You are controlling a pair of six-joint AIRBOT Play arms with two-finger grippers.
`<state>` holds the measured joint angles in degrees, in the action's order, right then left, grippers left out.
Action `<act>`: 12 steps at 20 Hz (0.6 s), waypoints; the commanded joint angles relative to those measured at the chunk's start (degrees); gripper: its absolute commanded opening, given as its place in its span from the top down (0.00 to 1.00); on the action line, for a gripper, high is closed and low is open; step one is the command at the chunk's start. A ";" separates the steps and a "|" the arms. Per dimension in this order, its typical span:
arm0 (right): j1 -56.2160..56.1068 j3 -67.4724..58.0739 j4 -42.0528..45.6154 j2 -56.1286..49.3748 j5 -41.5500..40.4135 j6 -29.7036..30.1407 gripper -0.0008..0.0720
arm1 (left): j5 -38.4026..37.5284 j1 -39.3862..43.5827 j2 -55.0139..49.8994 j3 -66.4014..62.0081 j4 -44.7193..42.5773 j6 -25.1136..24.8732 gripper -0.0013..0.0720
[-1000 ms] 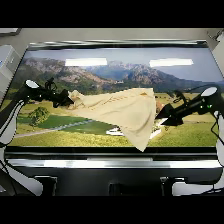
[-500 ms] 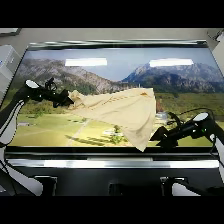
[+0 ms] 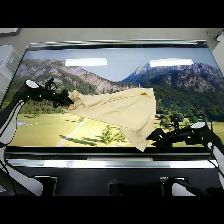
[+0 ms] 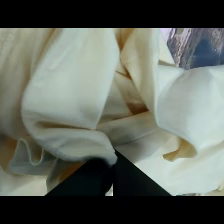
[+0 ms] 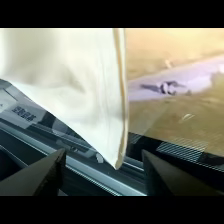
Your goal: Fold the clothes and pants, and hang the long-sleeved shirts on hangers.
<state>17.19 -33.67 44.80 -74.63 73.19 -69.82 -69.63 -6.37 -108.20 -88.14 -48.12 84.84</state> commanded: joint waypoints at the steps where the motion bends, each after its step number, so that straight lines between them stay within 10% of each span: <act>1: -3.15 0.37 -0.61 0.11 -2.64 -0.26 0.28 | 0.07 0.02 -0.04 -0.07 -0.04 -0.02 0.92; 8: -10.60 0.37 4.52 0.11 -7.41 -6.05 0.29 | -0.26 0.02 -0.02 -0.07 -0.02 -0.02 0.92; 12: -10.60 0.37 3.28 0.11 -9.88 -5.99 0.66 | -0.24 0.02 -0.04 -0.07 -0.02 -0.02 0.92</act>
<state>6.94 -33.30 48.01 -74.50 65.58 -75.11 -69.87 -6.37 -108.20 -88.14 -48.12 84.84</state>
